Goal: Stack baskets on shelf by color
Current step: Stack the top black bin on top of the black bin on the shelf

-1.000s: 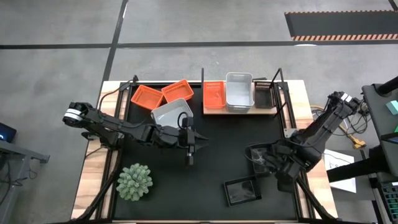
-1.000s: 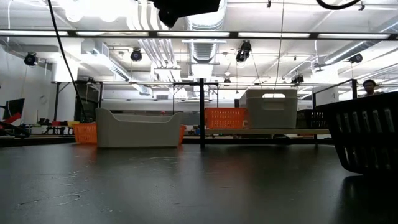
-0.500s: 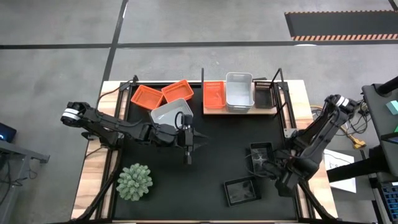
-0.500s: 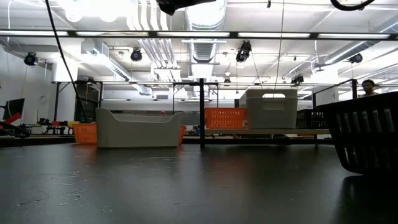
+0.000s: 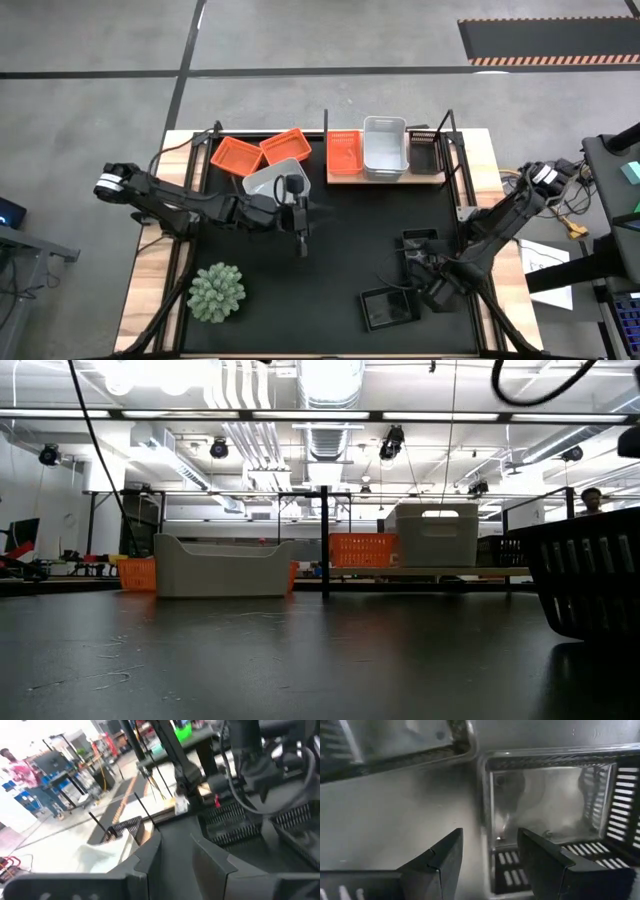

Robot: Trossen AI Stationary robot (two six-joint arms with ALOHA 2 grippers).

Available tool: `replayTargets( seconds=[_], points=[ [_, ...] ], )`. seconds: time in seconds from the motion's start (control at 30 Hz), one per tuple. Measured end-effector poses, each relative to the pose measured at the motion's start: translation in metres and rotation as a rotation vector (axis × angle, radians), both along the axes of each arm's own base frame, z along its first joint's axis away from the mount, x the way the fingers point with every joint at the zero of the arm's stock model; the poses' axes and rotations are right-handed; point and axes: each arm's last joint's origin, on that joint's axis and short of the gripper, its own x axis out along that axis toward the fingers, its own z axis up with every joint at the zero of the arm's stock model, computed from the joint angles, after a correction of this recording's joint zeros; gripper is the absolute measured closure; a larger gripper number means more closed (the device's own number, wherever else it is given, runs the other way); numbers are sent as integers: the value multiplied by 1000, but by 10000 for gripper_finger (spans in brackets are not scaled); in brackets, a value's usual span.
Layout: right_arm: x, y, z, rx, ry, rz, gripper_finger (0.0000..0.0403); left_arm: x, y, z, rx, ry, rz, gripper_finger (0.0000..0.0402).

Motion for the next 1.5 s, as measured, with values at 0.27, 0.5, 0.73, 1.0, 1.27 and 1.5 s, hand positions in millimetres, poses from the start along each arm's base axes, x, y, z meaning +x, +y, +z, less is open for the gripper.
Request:
replayTargets(
  seconds=[0.27,0.5,0.73,1.0,1.27,1.5],
  points=[
    [17,-3,-19,-40,44,38,225,-1,0,-7,5,30,0,316],
    [22,-1,-30,-57,67,44,262,-1,0,-7,4,29,0,316],
    [23,0,-34,-59,80,40,351,-1,0,-7,6,29,0,316],
    [22,-2,-18,-44,61,39,393,-1,0,-7,6,29,0,316],
    [29,-9,30,-107,49,23,394,-1,0,-7,7,30,0,316],
    [52,-31,77,-176,-16,66,394,-1,0,-7,7,32,0,316]
  ],
)
